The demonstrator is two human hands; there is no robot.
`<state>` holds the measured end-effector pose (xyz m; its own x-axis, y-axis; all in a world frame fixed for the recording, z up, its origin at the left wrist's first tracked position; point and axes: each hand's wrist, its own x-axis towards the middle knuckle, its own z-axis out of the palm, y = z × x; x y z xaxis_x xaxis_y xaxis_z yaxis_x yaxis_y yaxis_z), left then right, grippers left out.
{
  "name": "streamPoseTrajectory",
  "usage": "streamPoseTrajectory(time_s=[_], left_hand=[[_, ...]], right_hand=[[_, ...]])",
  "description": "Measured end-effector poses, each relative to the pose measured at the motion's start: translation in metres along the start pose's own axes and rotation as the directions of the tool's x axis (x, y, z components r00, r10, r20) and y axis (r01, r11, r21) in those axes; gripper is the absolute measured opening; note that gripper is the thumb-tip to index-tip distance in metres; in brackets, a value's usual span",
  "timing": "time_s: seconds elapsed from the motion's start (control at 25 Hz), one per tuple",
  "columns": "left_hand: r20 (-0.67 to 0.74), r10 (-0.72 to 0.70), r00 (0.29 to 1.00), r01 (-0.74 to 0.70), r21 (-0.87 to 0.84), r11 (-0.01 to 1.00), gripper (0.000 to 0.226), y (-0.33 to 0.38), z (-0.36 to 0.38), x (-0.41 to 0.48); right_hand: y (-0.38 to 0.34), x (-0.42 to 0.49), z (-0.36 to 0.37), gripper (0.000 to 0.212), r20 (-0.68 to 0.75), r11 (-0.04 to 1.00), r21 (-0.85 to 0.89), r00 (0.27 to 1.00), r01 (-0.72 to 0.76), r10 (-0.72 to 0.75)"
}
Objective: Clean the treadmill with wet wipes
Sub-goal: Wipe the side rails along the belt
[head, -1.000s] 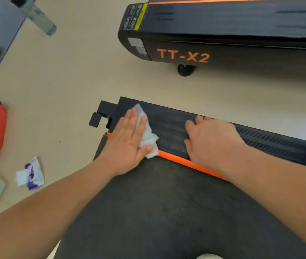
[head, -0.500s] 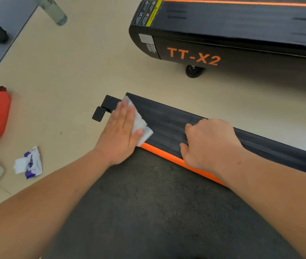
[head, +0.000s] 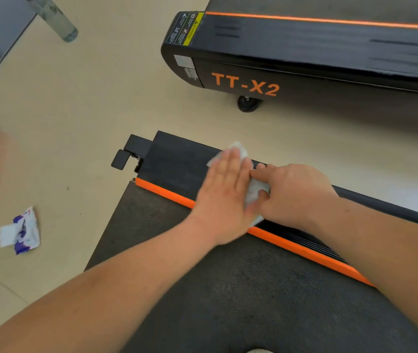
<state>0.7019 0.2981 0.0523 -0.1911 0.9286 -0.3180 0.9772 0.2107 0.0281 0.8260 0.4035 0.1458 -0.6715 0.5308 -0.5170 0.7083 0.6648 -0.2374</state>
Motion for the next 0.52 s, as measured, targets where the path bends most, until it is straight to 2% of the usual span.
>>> streamPoseTrajectory(time_s=[0.08,0.16,0.2,0.36,0.44,0.52], left_hand=[[0.012,0.074,0.997,-0.074,0.013,0.997,0.092,0.005,-0.006,0.001],[0.002,0.113,0.994,-0.113,0.061,0.992,0.092,-0.024,-0.009,0.0],[0.0,0.077,0.997,-0.077,0.073,0.994,0.092,-0.046,-0.01,-0.003],[0.004,-0.25,0.968,0.25,-0.04,0.967,0.092,-0.103,-0.006,-0.022],[0.002,-0.313,0.95,0.312,-0.079,0.947,0.089,-0.088,0.001,-0.028],[-0.023,-0.287,0.958,0.285,-0.066,0.956,0.086,-0.057,0.005,-0.03]], right_hand=[[0.002,-0.003,0.0,0.054,0.044,0.994,0.11,0.999,-0.012,0.008],[0.005,-0.004,0.002,0.066,0.095,0.976,0.216,0.995,-0.033,0.013],[0.005,-0.005,0.005,0.072,0.109,0.971,0.237,0.994,-0.028,0.002],[0.007,-0.009,0.017,0.082,0.132,0.96,0.279,0.991,-0.007,-0.031],[0.01,-0.007,0.018,0.083,0.149,0.945,0.328,0.988,-0.017,-0.034],[0.015,-0.002,0.01,0.079,0.163,0.873,0.486,0.986,-0.041,-0.045]])
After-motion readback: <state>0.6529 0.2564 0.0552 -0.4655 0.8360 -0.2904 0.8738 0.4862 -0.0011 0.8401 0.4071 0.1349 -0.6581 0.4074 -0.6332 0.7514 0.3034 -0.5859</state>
